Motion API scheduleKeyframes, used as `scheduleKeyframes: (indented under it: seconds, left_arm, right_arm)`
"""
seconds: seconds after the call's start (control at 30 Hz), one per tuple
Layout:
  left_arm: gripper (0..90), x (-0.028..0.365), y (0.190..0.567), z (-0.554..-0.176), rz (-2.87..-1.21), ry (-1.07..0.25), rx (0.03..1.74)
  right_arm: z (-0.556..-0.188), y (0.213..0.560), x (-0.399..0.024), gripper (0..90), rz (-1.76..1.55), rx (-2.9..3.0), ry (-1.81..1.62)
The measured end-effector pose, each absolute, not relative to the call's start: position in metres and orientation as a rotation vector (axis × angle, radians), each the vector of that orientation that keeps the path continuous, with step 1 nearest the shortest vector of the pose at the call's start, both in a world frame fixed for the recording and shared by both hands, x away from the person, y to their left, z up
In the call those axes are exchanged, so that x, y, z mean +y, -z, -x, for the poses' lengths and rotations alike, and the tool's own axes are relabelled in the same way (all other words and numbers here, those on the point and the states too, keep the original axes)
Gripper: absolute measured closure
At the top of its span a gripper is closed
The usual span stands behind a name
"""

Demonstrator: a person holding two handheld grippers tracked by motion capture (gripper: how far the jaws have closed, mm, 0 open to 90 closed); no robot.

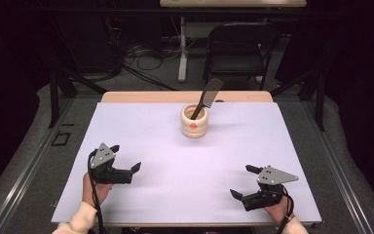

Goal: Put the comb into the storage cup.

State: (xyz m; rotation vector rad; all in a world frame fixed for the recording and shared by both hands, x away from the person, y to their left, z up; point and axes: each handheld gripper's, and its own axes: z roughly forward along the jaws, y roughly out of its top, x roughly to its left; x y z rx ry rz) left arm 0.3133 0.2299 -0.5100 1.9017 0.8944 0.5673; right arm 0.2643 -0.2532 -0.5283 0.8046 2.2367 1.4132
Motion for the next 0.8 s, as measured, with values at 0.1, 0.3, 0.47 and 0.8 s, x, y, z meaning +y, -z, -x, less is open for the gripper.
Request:
scheduleKeyframes:
  seconds: [0.1,0.3,0.47,0.8]
  left_arm:
    - [0.0,0.233,0.512,-0.309,-1.896,-0.569,0.906]
    - [0.0,0.236,0.517,-0.302,-1.892,-0.587,0.917]
    - [0.0,0.235,0.520,-0.299,-1.892,-0.590,0.914]
    - [0.0,0.236,0.528,-0.291,-1.904,-0.582,0.915]
  right_arm:
    - [-0.265,0.529,-0.253,0.9,-0.807,2.237,-1.413]
    - [-0.265,0.529,-0.253,0.8,-0.808,2.241,-1.409]
    - [-0.265,0.529,-0.253,0.8,-0.810,2.240,-1.408]
    - [-0.264,0.529,-0.254,0.9,-0.808,2.240,-1.406]
